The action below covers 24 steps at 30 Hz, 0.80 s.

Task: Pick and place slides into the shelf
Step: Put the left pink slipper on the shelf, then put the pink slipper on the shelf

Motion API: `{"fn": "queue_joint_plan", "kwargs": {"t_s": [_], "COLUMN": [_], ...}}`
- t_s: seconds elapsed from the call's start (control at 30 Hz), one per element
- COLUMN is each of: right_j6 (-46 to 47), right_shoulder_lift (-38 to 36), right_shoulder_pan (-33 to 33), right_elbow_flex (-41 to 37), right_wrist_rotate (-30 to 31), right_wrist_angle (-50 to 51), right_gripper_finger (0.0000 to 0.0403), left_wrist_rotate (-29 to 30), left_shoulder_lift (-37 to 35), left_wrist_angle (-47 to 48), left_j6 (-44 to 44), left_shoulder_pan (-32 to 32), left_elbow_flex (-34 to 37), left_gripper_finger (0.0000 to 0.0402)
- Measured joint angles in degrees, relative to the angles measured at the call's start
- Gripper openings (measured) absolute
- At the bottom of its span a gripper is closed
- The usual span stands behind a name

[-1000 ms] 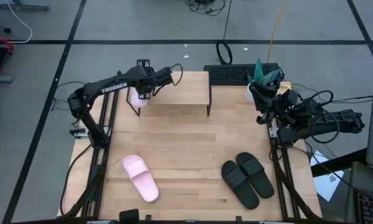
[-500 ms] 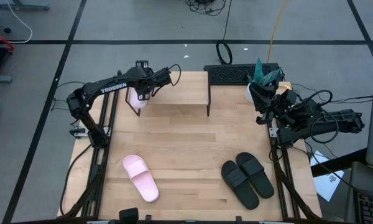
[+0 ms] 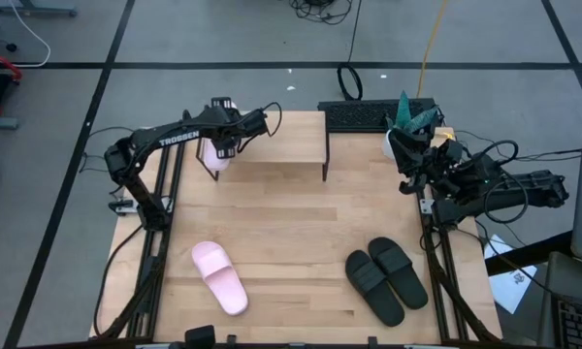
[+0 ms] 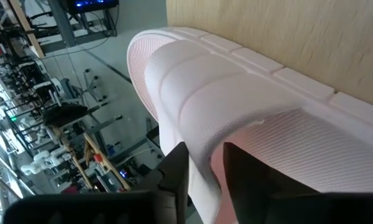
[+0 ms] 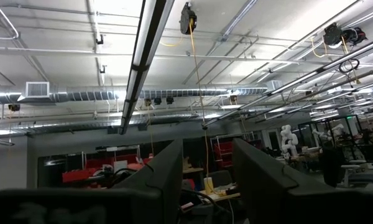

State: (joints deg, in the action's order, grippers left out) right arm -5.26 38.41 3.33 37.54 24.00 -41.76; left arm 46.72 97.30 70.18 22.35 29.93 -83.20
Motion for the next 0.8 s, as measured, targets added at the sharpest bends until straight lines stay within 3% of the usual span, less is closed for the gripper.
{"fn": "queue_joint_plan", "kwargs": {"t_s": [0.3, 0.5, 0.8], "right_j6": [-0.12, -0.12, -0.16], "right_shoulder_lift": [0.00, 0.02, 0.02], "right_shoulder_pan": [0.00, 0.00, 0.00], "right_elbow_flex": [0.00, 0.00, 0.00], "right_wrist_rotate": [0.00, 0.00, 0.11], "right_wrist_angle": [0.00, 0.00, -0.02], "right_gripper_finger": [0.0130, 0.0130, 0.0130], "left_wrist_rotate": [-0.10, 2.91, 2.87], "left_shoulder_lift": [0.09, 0.11, -2.89], "left_wrist_angle": [0.07, 0.13, 1.12], "left_j6": [-1.57, -1.70, -2.00], "left_shoulder_pan": [-0.04, -1.31, -5.15], "left_elbow_flex": [0.00, 0.00, -2.43], "left_gripper_finger": [0.0165, 0.0206, 0.0232]}}
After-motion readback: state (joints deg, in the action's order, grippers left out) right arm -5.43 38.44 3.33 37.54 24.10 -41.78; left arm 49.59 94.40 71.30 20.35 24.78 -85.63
